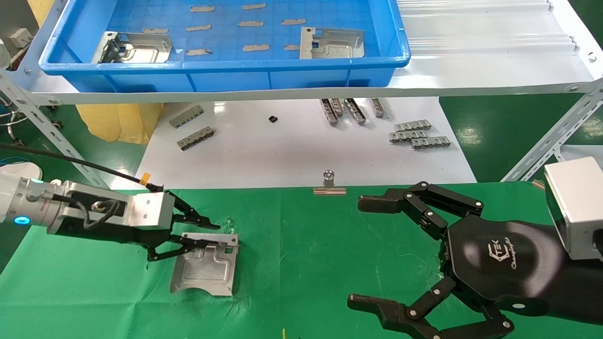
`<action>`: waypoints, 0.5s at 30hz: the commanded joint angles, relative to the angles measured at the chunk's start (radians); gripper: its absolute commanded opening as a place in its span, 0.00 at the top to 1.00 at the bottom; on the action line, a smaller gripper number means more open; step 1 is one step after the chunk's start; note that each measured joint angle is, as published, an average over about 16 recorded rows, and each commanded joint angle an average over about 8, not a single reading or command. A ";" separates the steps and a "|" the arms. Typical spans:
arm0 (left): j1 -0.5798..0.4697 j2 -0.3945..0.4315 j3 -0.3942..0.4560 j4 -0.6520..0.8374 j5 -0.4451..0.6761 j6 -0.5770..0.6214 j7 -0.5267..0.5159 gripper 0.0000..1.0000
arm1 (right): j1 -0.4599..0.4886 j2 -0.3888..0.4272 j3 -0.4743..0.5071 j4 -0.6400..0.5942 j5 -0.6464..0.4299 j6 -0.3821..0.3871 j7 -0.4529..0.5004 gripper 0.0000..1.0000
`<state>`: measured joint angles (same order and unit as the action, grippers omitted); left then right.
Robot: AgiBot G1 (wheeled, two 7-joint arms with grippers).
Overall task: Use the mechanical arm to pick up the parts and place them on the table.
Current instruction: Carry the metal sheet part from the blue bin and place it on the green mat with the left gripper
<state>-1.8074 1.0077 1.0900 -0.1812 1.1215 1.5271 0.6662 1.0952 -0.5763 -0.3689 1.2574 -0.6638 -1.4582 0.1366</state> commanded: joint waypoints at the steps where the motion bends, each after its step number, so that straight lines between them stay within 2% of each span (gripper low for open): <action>1: -0.002 0.007 0.001 0.018 0.001 0.017 0.013 0.00 | 0.000 0.000 0.000 0.000 0.000 0.000 0.000 0.00; 5: -0.007 -0.002 -0.015 0.039 -0.032 0.048 0.006 0.00 | 0.000 0.000 0.000 0.000 0.000 0.000 0.000 0.00; 15: 0.045 -0.086 -0.063 0.024 -0.158 0.077 -0.110 0.00 | 0.000 0.000 0.000 0.000 0.000 0.000 0.000 0.00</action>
<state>-1.7699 0.9328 1.0317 -0.1539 0.9771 1.6032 0.5707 1.0951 -0.5763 -0.3689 1.2572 -0.6635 -1.4581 0.1365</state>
